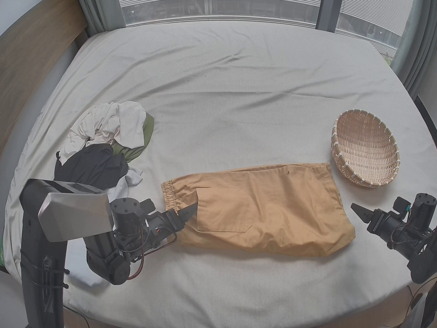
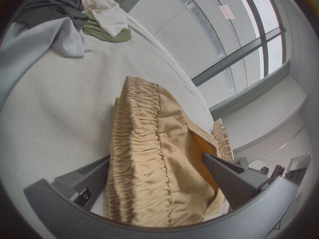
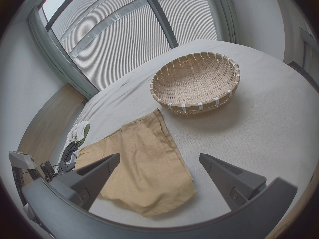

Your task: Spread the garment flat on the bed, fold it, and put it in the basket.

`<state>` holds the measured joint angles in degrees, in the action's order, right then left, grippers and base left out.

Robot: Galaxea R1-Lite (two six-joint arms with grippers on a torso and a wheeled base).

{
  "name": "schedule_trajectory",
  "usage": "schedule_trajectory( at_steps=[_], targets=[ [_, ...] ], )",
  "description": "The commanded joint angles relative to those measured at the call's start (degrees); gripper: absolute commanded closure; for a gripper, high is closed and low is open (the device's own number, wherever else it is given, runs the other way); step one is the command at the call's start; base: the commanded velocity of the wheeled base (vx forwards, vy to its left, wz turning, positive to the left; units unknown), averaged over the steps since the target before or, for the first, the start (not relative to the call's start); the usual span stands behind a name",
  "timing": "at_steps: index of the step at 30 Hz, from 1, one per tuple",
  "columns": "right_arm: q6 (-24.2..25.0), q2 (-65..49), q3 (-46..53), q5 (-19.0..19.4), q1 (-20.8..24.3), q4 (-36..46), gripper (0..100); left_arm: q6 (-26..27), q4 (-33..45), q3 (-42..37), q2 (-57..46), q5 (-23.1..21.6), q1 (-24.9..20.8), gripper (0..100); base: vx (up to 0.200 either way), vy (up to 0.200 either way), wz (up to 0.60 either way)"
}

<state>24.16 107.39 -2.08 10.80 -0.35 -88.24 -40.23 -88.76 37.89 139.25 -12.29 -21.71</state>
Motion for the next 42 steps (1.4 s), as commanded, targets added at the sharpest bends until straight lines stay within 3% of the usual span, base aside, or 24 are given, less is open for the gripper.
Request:
schedule_trajectory(
  at_steps=[1, 6, 15, 20, 33, 37, 42],
  targets=[
    [0.01, -0.25, -0.02, 0.10, 0.35, -0.01, 0, -0.20, 0.25, 0.26, 1.02, -0.02, 0.18, 100, 0.000, 0.000, 0.00],
    [0.10, -0.25, 0.15, 0.71, 1.85, -0.01, 0, -0.46, 0.25, -2.38, -1.18, -0.19, 2.11, 100, 0.000, 0.000, 0.00],
    [0.62, 0.45, -0.38, 0.45, 9.32, -0.01, 0, -0.38, 1.48, -15.21, -16.21, -2.74, 5.10, 100, 0.000, 0.000, 0.00],
    [0.80, 2.21, -1.61, 0.45, 11.25, -0.09, 0, 2.96, 8.96, -18.11, -23.41, -3.36, 9.06, 100, 0.000, 0.000, 0.00],
    [1.59, 2.65, -3.01, 0.27, 16.88, -0.09, 0, 4.02, 22.40, -18.55, -34.49, -5.99, 13.71, 100, 0.000, 0.000, 0.00],
    [1.77, 2.65, -3.54, 0.27, 17.23, -0.09, 0, 4.81, 22.31, -18.46, -34.58, -6.08, 13.01, 100, 0.000, 0.000, 0.00],
    [1.94, 2.65, -3.98, 0.19, 18.02, -0.09, 0, 4.90, 22.05, -17.15, -35.01, -5.91, 7.65, 100, 0.000, 0.000, 0.00]
  ],
)
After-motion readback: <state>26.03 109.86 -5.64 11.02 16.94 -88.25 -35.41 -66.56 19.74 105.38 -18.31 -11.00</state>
